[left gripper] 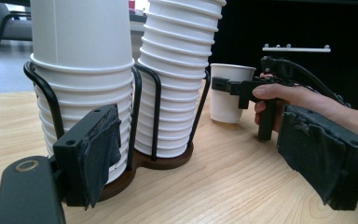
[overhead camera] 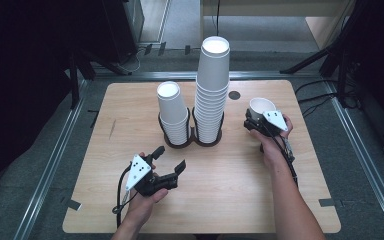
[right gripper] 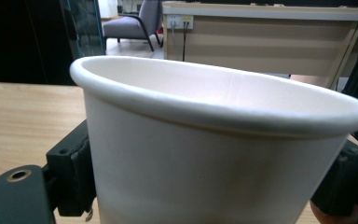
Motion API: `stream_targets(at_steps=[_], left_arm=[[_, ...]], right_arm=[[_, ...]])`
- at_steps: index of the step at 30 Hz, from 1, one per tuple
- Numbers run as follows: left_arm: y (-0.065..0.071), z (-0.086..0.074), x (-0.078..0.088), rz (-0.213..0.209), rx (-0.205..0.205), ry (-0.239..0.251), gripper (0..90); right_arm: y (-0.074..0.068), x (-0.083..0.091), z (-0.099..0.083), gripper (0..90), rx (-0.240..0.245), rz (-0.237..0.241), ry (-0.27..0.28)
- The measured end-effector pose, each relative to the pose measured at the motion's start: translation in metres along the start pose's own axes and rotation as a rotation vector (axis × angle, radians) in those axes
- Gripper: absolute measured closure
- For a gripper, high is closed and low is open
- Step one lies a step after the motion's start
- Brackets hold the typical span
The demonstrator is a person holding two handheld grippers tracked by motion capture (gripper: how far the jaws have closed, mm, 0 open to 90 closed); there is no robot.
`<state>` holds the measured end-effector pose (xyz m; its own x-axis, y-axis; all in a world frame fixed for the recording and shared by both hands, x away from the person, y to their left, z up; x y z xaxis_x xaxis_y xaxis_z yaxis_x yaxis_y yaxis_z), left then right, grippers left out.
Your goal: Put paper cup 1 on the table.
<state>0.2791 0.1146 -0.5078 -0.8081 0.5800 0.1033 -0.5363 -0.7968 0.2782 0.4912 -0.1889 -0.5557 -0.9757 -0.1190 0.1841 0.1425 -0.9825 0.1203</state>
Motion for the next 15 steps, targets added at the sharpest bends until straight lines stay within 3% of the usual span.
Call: stream_targets(at_steps=[7,15], left_arm=[[0.0002,-0.0006,-0.0003,-0.002,0.000,-0.007,13.5],[0.0003,-0.0005,-0.0003,-0.002,0.000,-0.009,13.5]], right_arm=[[0.0013,0.0006,-0.0009,13.2,-0.005,-0.029,-0.009],[-0.0031,0.0037,-0.0015,12.6,-0.003,-0.015,-0.014]])
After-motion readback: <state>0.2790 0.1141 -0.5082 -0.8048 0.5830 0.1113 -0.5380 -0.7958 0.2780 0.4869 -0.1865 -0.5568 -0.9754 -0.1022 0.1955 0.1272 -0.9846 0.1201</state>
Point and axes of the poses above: each handheld gripper's, and its own axes: x roughly backward along the jaws, z roughly out of its top, y roughly to its right, the point moved 7 cm from there along -x, roughly forward along the jaws, and after that the axes turned 7 degrees about x, right-handed, at the moved point
